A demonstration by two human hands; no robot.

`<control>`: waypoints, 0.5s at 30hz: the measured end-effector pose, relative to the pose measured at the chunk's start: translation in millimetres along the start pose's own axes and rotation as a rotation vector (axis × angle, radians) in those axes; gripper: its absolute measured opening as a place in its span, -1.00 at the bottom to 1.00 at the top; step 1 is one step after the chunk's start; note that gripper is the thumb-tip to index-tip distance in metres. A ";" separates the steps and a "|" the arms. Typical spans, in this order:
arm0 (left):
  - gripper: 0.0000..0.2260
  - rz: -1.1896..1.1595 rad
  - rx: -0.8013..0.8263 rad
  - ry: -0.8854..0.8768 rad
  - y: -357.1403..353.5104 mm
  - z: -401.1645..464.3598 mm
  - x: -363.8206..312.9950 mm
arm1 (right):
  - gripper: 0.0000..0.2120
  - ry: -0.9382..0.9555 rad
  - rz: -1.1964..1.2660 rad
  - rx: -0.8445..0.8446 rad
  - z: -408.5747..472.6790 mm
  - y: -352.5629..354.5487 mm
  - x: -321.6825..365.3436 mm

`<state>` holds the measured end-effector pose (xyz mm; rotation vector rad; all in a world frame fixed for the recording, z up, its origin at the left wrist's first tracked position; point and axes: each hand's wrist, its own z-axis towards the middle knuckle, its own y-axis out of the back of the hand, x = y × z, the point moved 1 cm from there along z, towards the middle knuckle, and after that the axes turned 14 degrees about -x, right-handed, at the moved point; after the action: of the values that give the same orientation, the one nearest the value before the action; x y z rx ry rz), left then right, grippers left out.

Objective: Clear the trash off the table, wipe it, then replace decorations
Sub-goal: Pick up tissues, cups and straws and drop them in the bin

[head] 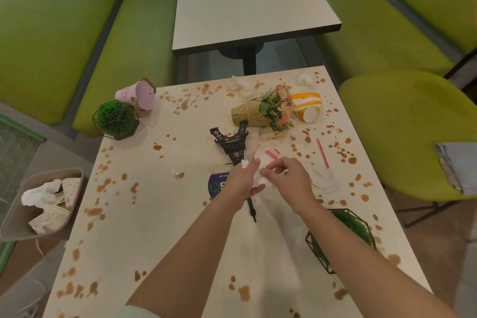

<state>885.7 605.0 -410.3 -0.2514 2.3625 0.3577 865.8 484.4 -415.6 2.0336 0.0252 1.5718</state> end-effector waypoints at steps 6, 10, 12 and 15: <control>-0.85 0.122 -0.041 -0.132 -0.6 -3.1 -2.5 | -0.85 0.095 -0.352 -0.073 37.4 18.5 -21.6; -0.67 0.265 -0.028 -0.168 -4.4 -6.4 -2.1 | -0.65 0.221 -0.773 0.032 59.1 29.0 -37.9; -0.52 0.328 -0.025 -0.235 -5.1 -7.9 -0.9 | -0.69 0.254 -0.848 0.058 63.0 30.2 -43.4; -0.44 0.369 0.002 -0.290 -5.5 -10.0 -1.1 | -0.79 0.277 -0.834 0.041 61.5 30.3 -48.9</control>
<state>881.7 596.6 -403.5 0.2285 2.1139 0.5281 896.2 416.4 -455.0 1.4914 0.8910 1.2674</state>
